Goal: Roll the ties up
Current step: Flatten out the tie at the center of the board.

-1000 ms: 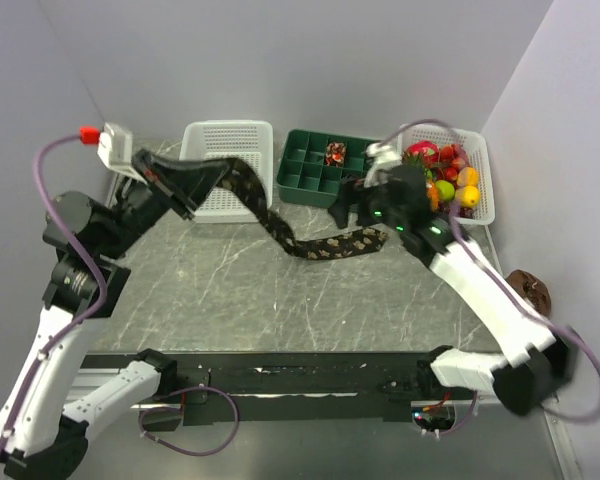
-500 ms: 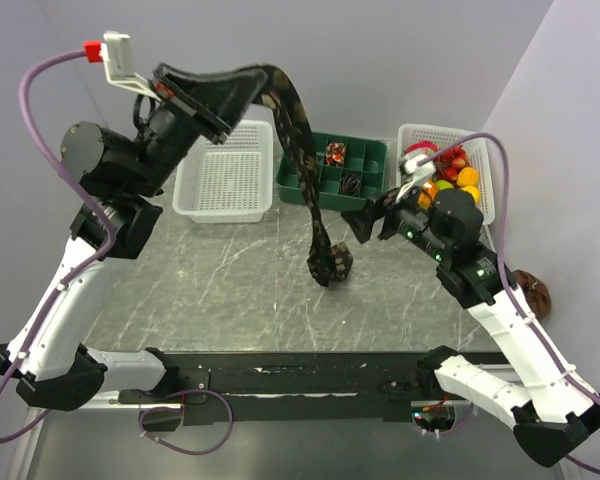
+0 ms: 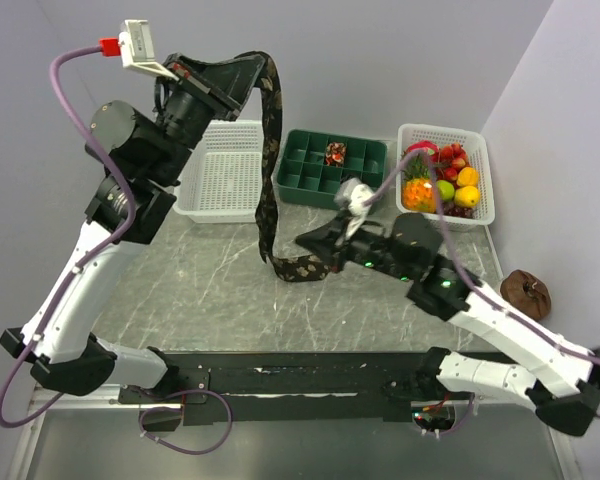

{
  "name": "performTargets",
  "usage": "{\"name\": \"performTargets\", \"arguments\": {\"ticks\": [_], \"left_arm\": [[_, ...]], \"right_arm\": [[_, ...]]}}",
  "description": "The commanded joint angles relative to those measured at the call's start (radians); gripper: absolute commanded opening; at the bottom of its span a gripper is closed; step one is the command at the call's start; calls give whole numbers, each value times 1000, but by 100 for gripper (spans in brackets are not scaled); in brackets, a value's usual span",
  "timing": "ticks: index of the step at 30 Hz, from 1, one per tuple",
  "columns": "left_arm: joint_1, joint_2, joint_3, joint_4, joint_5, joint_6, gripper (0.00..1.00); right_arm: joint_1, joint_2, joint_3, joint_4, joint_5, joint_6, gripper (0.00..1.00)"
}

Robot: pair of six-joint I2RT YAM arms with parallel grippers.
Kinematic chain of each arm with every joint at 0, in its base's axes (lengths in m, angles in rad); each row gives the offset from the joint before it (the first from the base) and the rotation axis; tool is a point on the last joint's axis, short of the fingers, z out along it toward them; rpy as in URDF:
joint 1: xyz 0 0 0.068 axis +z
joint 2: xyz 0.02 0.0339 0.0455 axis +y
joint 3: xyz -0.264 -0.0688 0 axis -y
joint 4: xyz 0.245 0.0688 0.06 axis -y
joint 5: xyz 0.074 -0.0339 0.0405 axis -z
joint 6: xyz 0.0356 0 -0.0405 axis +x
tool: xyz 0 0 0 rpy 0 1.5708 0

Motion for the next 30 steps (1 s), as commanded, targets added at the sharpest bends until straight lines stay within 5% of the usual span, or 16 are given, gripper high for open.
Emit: {"name": "performTargets", "arguments": {"ticks": [1, 8, 16, 23, 26, 30], "left_arm": [[-4, 15, 12, 47, -22, -34, 1], [-9, 21, 31, 8, -25, -35, 1], [-9, -91, -49, 24, 5, -96, 1], [-7, -188, -146, 64, -21, -136, 1], [-6, -215, -146, 38, -56, -118, 1], [-6, -254, -179, 38, -128, -75, 1]], "right_arm": [[137, 97, -79, 289, 170, 17, 0], [225, 312, -37, 476, 274, -38, 0], [268, 611, 32, 861, 648, -167, 0], [268, 999, 337, 1076, 1041, -387, 0], [249, 1049, 350, 1191, 1145, -547, 0], [188, 902, 197, 1087, 1161, -462, 0]]}}
